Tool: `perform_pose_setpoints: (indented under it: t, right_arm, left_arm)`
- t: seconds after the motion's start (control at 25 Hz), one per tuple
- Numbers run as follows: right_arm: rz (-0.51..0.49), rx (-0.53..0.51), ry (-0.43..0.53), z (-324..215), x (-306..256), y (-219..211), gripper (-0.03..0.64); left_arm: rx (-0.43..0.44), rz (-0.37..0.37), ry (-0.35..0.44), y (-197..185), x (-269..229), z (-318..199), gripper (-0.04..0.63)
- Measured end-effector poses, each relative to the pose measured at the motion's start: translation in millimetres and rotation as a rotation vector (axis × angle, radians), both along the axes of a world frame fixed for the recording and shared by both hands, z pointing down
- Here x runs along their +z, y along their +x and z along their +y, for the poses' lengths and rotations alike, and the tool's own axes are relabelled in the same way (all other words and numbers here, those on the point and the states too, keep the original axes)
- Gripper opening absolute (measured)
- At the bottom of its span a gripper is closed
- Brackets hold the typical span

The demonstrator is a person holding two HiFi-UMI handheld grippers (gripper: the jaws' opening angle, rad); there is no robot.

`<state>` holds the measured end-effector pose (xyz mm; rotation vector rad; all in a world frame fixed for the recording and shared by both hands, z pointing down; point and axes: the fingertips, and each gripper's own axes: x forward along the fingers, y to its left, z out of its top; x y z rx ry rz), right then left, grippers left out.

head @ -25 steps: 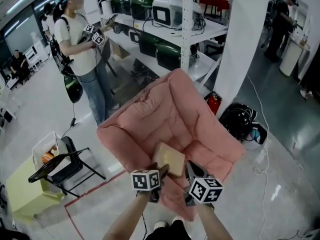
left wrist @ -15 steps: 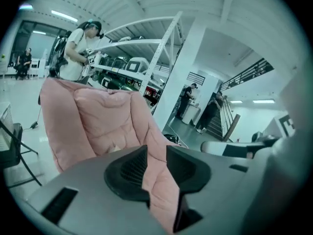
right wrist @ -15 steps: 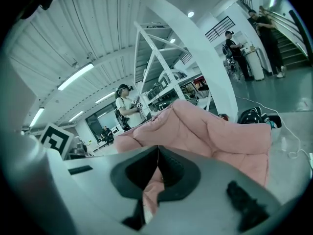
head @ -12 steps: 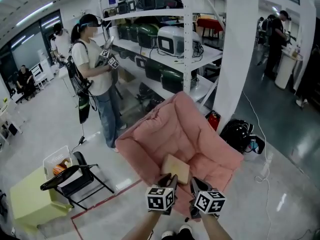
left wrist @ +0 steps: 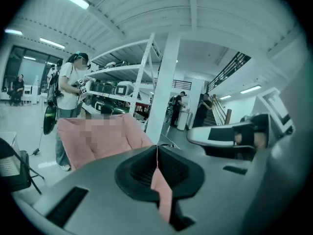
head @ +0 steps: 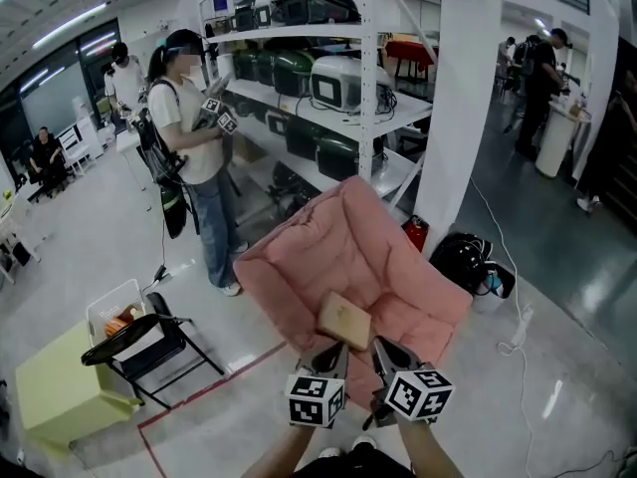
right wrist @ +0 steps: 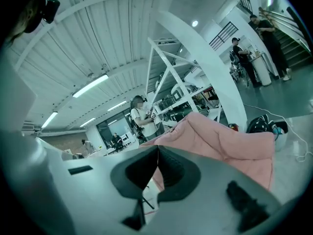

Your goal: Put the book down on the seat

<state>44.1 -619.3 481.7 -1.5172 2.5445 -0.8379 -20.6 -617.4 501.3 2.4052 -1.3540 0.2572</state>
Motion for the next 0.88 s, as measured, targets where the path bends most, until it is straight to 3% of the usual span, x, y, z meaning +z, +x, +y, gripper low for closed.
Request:
perform_pose_setpoints:
  t: [0.16, 0.4, 0.88]
  right_arm:
    - [0.029, 0.017, 0.036, 16.6, -11.0, 3.8, 0.012]
    - [0.051, 0.048, 0.043, 34.7, -7.7, 7.3, 0.012]
    - [0.049, 0.019, 0.035, 27.4, 2.2, -2.0, 0.012]
  left_arm:
    - [0.056, 0.041, -0.009, 11.0, -5.0, 25.5, 0.011]
    - [0.115, 0.037, 0.005, 18.6, -8.7, 47.2, 0.011]
    - [0.114, 0.064, -0.027, 14.3, 2.0, 40.6, 0.011]
